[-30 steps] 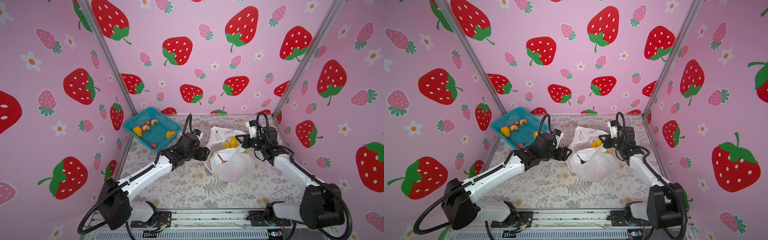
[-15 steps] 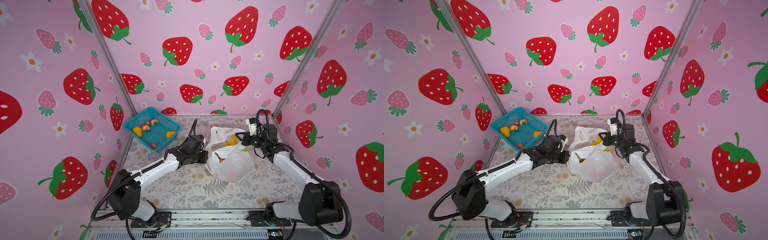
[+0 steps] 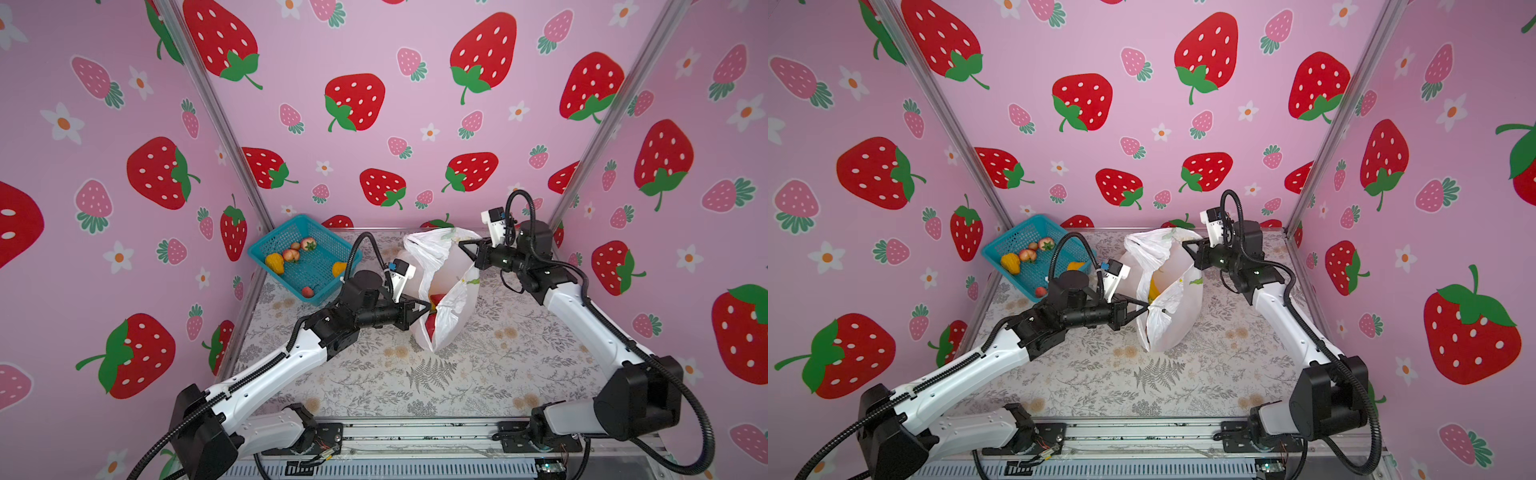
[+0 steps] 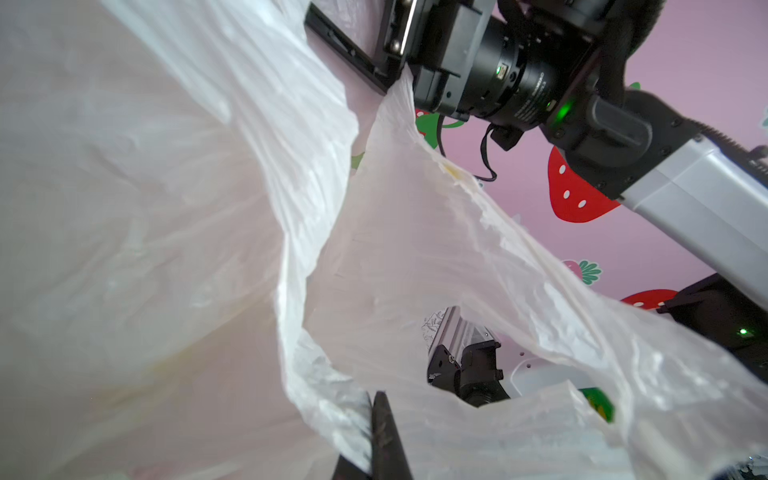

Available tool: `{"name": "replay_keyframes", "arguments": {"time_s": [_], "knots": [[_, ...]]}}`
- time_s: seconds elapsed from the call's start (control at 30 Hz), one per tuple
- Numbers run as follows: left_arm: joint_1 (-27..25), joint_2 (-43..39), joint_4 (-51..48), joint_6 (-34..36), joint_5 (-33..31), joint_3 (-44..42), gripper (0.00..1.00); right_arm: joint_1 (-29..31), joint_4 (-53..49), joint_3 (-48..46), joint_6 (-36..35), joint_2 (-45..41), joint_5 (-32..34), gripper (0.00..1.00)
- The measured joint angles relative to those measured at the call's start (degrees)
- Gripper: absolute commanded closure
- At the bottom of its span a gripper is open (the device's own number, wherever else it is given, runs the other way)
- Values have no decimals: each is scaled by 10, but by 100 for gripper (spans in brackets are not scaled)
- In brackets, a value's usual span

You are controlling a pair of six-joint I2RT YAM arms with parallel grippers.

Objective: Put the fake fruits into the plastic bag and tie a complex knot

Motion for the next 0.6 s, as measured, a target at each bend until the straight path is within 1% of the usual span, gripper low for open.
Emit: {"name": "replay_keyframes", "arguments": {"time_s": [0.13,0.33,0.5,0.6], "knots": [[-29,-3,14,-1,0,-8,100,37,-7,49,-3,62,-10,88],[-44,-12,65,-21,-3,-43,100,77,-18,120,-7,134,-20,87],[-45,-12,106,-31,-32,-83,100,84,-20,143,-9,163,-21,84],[-45,-11,123,-36,-52,-110,100,84,-30,154,-12,183,-18,79]]}}
